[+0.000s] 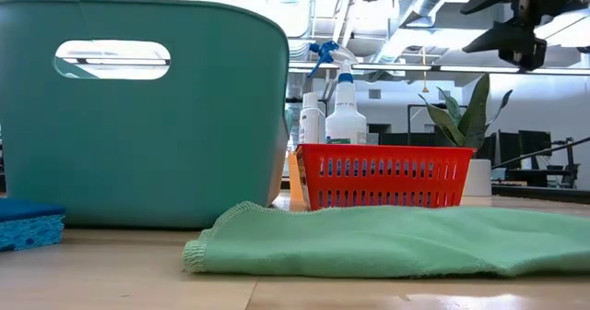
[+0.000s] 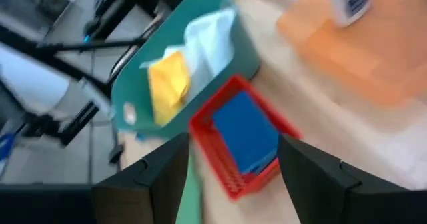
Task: Pick & Place Kitchen Items
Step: Put the green towel into the green bin
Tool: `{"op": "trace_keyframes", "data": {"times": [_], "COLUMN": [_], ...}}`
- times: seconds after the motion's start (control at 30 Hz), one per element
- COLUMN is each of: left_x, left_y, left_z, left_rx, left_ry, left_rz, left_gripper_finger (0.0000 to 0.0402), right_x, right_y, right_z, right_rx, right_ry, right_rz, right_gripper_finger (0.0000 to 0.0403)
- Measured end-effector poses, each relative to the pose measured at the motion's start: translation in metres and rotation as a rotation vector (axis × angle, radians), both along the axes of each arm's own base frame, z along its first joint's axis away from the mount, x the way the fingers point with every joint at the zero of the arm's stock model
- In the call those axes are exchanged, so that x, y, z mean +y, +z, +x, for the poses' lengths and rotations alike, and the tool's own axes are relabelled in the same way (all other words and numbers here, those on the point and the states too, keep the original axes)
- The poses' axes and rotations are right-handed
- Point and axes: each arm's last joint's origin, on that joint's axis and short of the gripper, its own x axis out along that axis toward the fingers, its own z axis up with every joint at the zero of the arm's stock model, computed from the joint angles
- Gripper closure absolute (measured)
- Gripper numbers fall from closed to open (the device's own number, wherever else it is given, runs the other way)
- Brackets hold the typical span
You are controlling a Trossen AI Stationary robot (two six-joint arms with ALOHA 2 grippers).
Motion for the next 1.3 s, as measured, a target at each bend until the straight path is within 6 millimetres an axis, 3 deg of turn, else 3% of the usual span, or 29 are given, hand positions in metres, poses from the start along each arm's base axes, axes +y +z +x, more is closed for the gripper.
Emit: {"op": "trace_keyframes", "data": {"times": [0.27, 0.53, 0.93, 1.3], "left_x": [-0.008, -0.022, -0.026, -0.028], "left_y": [0.007, 0.009, 0.015, 0.019], "left_z": [0.001, 0.008, 0.006, 0.000], "left_rx": [-0.095, -0.120, -0.195, -0.243], "left_ry": [-0.034, -0.050, -0.140, -0.238], "left_rz": [0.019, 0.117, 0.185, 0.228], "left_gripper_finger": [0.0270, 0.0280, 0.0270, 0.0261], "right_x": [0.019, 0.056, 0.094, 0.139], "right_y": [-0.013, -0.036, -0.078, -0.089], "right_z": [0.009, 0.025, 0.070, 0.124], "right_rx": [0.125, 0.276, 0.360, 0.566], "right_ry": [0.247, 0.422, 0.080, -0.190], "right_rz": [0.076, 0.223, 0.562, 0.683], "right_gripper_finger": [0.0184, 0.0184, 0.0184, 0.0184]}}
